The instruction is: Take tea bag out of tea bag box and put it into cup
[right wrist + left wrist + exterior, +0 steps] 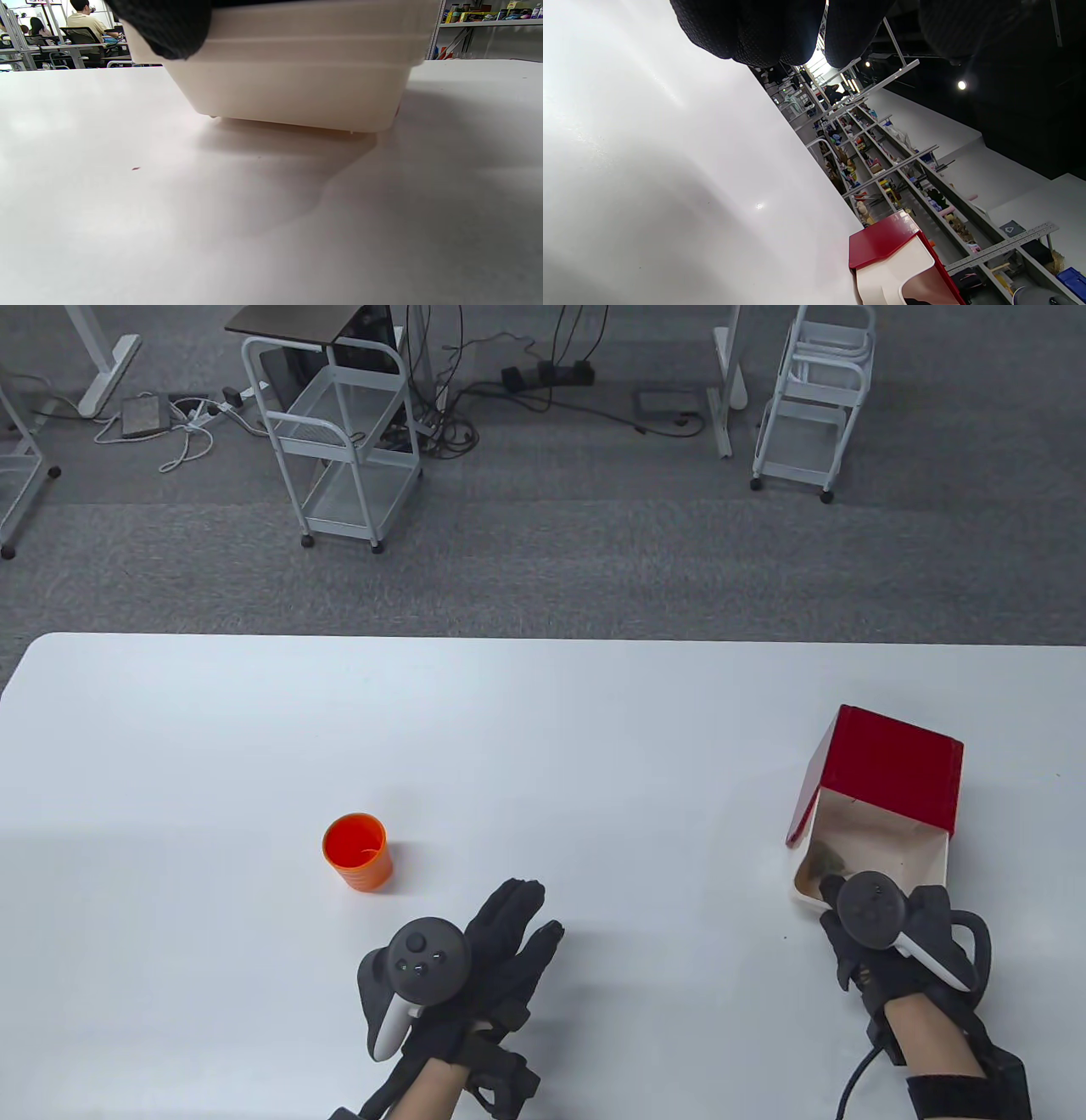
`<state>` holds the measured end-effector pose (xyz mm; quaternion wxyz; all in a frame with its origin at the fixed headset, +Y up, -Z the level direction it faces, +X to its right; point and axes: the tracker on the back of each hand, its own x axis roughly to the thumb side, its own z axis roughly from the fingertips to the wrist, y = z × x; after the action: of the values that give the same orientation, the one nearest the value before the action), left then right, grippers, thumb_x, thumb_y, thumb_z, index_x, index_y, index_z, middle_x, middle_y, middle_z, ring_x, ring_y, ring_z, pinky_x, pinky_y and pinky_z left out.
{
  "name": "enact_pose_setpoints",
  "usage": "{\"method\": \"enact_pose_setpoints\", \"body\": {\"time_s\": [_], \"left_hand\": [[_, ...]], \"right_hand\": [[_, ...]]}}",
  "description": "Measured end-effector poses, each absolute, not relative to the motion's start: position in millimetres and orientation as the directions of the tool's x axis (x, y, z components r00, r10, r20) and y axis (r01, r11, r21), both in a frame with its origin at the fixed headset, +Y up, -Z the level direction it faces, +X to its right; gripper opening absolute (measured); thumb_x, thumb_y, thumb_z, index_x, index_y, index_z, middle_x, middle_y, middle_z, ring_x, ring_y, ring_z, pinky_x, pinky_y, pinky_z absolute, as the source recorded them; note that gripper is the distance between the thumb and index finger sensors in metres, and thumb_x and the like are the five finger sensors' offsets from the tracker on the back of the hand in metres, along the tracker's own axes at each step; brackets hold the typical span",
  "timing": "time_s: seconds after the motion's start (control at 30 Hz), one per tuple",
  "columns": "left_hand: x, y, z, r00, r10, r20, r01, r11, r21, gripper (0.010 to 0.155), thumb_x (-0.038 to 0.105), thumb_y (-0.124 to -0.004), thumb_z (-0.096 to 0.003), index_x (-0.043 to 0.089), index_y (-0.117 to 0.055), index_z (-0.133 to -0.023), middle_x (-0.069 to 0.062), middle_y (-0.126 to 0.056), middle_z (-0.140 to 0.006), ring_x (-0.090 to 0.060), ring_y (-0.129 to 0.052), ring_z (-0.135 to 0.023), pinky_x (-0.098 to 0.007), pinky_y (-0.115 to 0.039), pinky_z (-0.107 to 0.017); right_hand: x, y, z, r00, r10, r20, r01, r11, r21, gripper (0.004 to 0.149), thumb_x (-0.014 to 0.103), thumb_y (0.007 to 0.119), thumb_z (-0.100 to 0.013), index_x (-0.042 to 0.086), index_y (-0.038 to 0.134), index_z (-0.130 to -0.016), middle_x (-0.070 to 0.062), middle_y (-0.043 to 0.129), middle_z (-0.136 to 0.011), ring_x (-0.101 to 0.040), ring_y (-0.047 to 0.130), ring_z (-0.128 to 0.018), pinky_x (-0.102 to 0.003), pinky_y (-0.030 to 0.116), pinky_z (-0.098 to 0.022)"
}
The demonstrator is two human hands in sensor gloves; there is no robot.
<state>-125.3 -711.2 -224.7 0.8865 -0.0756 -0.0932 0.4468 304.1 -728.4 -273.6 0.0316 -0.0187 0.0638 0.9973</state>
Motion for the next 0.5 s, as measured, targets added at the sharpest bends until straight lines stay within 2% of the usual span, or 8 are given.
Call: {"method": "enact_pose_setpoints", "body": {"time_s": [0.5], "left_hand": [[-124, -711, -224, 0.584, 0.805, 0.103, -0.776, 0.591, -0.219, 0.071, 0.063, -0.06, -0.0519, 0.026, -0.06, -0.112, -0.012, -0.055, -0.122, -0.038, -0.065, -0.107, -0.048, -0.062, -0.077]], "right_hand": [[298, -725, -261, -0.999, 0.05, 0.005, -0.049, -0.991, 0.125, 0.049, 0.038, 0.076, -0.047, 0.02, 0.073, -0.093, -0.014, 0.081, -0.092, -0.04, 0.086, -0.075, -0.052, 0.07, -0.063]]}}
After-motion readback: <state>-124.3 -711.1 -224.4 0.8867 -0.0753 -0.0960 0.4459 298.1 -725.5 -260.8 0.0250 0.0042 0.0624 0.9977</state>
